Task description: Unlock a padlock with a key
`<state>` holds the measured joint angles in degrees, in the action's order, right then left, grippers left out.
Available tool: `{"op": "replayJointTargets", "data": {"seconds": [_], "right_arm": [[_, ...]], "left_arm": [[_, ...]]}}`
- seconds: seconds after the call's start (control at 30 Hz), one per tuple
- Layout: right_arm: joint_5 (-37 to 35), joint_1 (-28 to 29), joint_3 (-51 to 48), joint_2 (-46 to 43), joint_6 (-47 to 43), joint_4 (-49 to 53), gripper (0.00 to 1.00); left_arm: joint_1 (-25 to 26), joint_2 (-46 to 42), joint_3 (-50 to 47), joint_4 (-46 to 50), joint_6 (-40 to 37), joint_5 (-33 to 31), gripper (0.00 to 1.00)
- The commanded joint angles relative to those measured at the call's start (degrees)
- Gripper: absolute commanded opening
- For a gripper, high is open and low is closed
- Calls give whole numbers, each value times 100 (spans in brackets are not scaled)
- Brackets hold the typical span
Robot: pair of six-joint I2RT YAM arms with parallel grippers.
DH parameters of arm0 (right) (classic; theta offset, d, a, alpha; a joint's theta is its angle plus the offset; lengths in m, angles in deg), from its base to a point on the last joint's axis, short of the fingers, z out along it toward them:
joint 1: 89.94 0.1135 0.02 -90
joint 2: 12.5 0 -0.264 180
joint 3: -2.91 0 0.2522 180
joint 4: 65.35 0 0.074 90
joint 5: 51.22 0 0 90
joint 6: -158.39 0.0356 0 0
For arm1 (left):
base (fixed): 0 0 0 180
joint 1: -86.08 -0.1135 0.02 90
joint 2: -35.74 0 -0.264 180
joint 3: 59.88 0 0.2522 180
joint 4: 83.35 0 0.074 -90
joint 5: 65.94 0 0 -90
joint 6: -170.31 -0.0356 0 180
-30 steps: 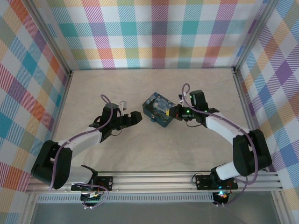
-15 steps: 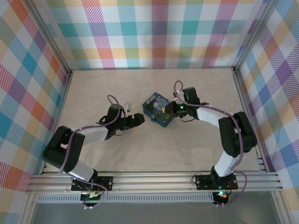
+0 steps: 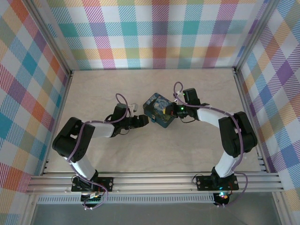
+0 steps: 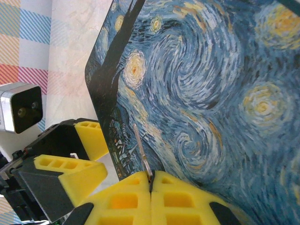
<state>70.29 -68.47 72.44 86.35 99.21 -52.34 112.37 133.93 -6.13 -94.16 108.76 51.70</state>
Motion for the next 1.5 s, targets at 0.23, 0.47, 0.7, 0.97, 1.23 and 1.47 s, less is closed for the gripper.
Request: {"op": "replayJointTargets", "data": {"seconds": [0.23,0.47,0.7,0.97,1.23,1.47], "right_arm": [[-346,111,-227,91,-244,284,0],[-391,165,-172,95,-297,377,0],[-426,183,-163,90,-289,393,0],[-437,234,-137,112,-264,374,0],[-439,261,-119,119,-267,381,0],[-444,287,-128,139,-257,365,0]], "left_arm": [[148,549,408,-404,-870,16,64],[166,815,638,-433,-992,143,63],[219,1026,848,-495,-969,302,58],[359,1198,863,-618,-901,450,51],[448,1305,819,-840,-737,479,46],[526,1325,812,-933,-640,474,44]]}}
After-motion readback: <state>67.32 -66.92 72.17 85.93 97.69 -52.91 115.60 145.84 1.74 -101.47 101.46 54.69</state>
